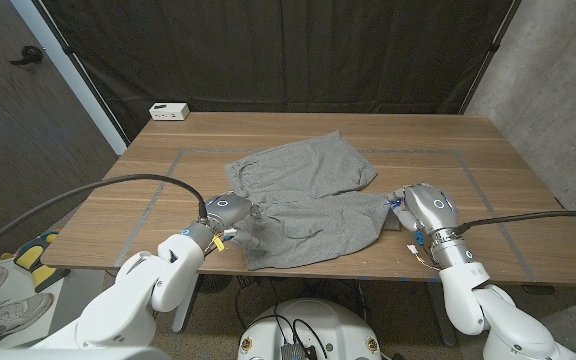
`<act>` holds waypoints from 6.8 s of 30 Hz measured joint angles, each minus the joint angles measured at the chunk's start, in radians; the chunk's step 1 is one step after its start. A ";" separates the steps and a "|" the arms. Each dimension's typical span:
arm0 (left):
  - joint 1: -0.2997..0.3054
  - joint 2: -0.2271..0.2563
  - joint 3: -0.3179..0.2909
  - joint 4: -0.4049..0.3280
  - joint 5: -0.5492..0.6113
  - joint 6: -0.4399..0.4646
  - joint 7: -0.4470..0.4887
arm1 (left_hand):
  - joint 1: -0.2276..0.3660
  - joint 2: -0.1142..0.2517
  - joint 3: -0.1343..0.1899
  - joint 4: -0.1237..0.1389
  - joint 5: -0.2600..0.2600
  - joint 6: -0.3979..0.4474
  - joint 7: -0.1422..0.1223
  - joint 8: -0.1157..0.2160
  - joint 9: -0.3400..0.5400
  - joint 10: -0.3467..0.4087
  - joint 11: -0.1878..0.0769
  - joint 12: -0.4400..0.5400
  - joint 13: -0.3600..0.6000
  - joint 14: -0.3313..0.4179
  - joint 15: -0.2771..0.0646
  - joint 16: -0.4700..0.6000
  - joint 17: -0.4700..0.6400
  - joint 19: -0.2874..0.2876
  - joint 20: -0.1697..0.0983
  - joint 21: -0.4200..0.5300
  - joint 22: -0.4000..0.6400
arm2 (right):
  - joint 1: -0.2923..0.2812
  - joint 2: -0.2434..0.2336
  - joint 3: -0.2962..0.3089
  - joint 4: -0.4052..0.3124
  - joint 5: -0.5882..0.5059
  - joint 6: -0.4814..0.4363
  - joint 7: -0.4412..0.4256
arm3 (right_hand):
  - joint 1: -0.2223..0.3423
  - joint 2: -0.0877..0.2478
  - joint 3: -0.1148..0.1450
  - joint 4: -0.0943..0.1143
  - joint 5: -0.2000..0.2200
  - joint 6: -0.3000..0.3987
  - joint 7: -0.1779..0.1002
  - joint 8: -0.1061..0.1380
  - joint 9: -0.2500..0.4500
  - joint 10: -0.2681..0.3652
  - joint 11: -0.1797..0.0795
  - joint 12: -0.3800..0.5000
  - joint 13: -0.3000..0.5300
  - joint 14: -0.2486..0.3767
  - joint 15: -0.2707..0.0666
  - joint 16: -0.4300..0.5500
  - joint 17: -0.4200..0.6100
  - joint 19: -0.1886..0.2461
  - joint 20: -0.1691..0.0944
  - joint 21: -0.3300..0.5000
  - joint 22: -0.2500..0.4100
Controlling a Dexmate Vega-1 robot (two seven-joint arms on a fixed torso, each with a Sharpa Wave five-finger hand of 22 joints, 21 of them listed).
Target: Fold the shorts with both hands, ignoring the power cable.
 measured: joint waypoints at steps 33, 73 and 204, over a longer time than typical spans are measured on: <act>-0.001 -0.203 0.167 0.127 0.626 -0.022 -0.221 | 0.221 0.180 0.082 -0.073 0.023 0.217 -0.023 0.059 -0.020 0.252 -0.031 0.026 -0.085 0.190 -0.018 0.041 -0.043 0.082 -0.096 0.061 -0.009 | -0.023 -0.021 0.018 0.019 0.028 0.050 -0.035 | 0.001 -0.001 -0.004 -0.001 0.003 0.000 0.000 0.000 0.000 0.000 0.000 -0.004 0.000 0.007 -0.004 -0.009 0.000 -0.011 -0.003 0.031 -0.014; 0.142 -0.238 -0.135 -0.033 0.300 -0.019 -0.022 | 0.295 0.229 0.234 -0.174 -0.107 0.278 0.043 0.208 0.063 0.385 0.015 0.132 -0.062 0.254 -0.039 0.016 -0.058 0.055 -0.091 0.120 -0.009 | 0.057 0.006 -0.004 0.034 0.012 0.048 -0.020 | 0.012 -0.001 -0.011 -0.003 0.011 0.002 0.002 -0.004 0.000 0.005 0.005 -0.008 0.001 0.018 -0.007 -0.017 -0.003 -0.024 -0.003 0.078 -0.037; -0.873 0.137 0.241 0.224 -0.756 0.388 0.043 | 0.225 0.199 0.343 -0.270 -0.111 0.267 0.079 0.256 0.136 0.312 0.023 0.302 -0.062 0.233 -0.031 0.015 -0.054 0.025 -0.075 0.194 -0.023 | 1.039 0.361 -0.355 0.847 0.194 0.520 0.053 | 0.029 -0.010 -0.030 -0.006 0.026 0.016 0.016 -0.011 -0.014 0.024 0.023 -0.044 0.030 0.050 -0.014 -0.040 -0.012 -0.057 0.004 0.213 -0.083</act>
